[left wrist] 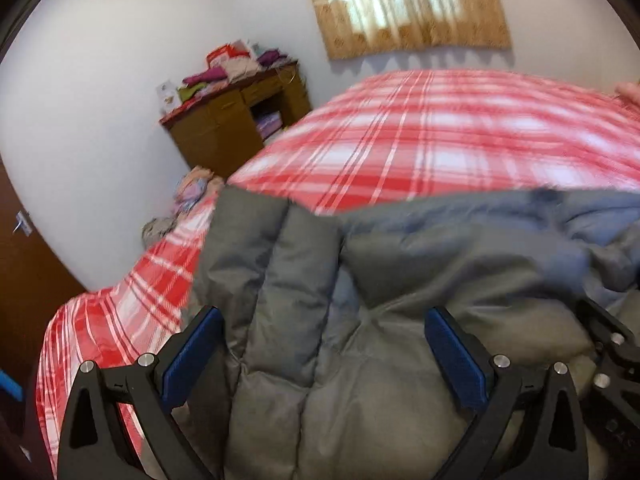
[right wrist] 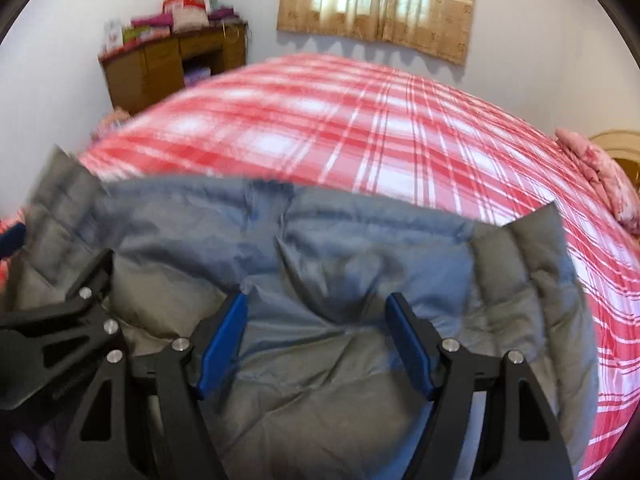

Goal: Fold large clothes

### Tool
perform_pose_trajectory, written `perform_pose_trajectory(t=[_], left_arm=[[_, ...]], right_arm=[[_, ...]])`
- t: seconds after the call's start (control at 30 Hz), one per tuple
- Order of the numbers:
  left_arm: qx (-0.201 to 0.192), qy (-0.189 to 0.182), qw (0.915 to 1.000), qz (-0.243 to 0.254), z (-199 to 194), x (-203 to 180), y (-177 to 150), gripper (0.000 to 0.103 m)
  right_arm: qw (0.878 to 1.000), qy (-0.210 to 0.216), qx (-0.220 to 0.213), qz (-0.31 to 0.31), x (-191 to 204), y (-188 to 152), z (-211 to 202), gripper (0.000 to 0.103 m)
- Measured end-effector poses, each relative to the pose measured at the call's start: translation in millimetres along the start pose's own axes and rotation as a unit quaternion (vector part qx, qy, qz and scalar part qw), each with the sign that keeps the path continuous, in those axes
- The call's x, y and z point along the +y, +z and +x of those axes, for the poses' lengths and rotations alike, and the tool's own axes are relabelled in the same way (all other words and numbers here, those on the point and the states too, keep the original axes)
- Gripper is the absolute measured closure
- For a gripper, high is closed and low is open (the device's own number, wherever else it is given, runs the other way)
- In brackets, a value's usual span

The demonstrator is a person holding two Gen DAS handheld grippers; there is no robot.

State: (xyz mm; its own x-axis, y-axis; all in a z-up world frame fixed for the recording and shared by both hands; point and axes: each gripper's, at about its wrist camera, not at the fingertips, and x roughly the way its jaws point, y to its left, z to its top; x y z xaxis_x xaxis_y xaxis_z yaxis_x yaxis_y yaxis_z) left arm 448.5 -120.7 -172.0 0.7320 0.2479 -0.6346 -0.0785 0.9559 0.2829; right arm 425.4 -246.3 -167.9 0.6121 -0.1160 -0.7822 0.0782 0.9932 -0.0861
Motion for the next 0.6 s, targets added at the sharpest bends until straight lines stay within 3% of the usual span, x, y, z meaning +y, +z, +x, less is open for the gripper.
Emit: perform_pose_trajectory(t=[0.1, 0.6], left_arm=[[0.006, -0.019, 0.9996, -0.022, 8, 8, -4, 0.001], [0.018, -0.008, 0.9998, -0.008, 17, -3, -8, 0.001]], right_arm=[[1.0, 0.007, -0.006, 0.006, -3, -5, 7, 0.024], [1.0, -0.012, 0.007, -0.012, 7, -7, 18, 0.021]])
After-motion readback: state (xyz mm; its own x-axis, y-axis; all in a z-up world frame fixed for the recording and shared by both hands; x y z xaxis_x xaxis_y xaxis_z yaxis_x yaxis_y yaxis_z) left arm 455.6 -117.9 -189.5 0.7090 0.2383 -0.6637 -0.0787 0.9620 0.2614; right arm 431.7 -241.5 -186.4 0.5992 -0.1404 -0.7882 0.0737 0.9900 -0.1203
